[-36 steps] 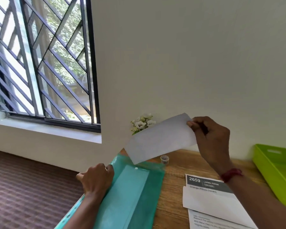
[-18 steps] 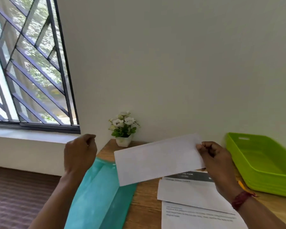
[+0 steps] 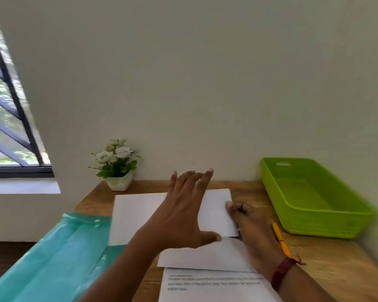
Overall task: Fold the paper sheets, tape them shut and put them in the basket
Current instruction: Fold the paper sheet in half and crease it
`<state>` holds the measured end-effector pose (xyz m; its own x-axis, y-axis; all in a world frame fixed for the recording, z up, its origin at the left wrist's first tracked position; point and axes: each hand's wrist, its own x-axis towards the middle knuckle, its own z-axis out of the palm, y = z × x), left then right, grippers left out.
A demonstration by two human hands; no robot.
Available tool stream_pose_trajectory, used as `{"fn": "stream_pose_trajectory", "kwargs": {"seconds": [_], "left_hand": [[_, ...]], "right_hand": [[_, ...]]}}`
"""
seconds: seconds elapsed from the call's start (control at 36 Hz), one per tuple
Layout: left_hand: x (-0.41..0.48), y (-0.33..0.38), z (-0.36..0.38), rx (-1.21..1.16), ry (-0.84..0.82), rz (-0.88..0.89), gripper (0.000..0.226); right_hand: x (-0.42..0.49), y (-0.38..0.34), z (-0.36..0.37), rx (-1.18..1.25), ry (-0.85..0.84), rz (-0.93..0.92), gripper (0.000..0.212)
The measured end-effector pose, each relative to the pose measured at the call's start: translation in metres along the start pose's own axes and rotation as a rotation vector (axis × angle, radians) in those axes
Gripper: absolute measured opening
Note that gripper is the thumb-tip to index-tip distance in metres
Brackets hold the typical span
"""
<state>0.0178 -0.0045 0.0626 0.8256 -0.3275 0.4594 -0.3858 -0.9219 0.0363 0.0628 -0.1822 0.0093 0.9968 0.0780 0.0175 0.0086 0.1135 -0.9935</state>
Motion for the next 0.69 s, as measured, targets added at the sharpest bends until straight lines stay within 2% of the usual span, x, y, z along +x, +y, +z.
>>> {"fn": "stream_pose_trajectory", "kwargs": {"seconds": [0.11,0.19,0.28,0.36,0.5,0.58,0.67,0.69], "left_hand": [[-0.003,-0.007,0.024,0.060,-0.007,0.045,0.127],[-0.010,-0.010,0.031,0.097,-0.066,0.036,0.130],[-0.015,-0.006,0.034,0.109,-0.100,0.019,0.134],[-0.014,-0.001,0.037,0.126,-0.091,0.015,0.132],[-0.013,-0.001,0.044,0.133,-0.024,0.020,0.123],[-0.014,-0.004,0.046,0.152,-0.044,-0.008,0.124],[-0.017,-0.010,0.049,0.116,-0.089,-0.049,0.125],[-0.017,-0.012,0.050,0.102,-0.091,-0.063,0.125]], "right_hand": [[0.004,0.009,0.004,0.041,-0.007,-0.030,0.026],[0.004,0.011,0.003,0.090,-0.053,0.020,0.029],[0.000,0.009,0.003,0.142,-0.066,0.056,0.017],[-0.002,0.008,0.006,0.207,-0.077,0.084,0.014],[-0.004,0.005,0.006,0.221,-0.110,0.114,0.022],[-0.004,0.005,0.005,0.127,-0.093,0.055,0.026],[-0.003,0.008,0.006,-0.124,-0.069,-0.137,0.017],[-0.003,0.010,0.006,-0.189,-0.075,-0.187,0.025]]}}
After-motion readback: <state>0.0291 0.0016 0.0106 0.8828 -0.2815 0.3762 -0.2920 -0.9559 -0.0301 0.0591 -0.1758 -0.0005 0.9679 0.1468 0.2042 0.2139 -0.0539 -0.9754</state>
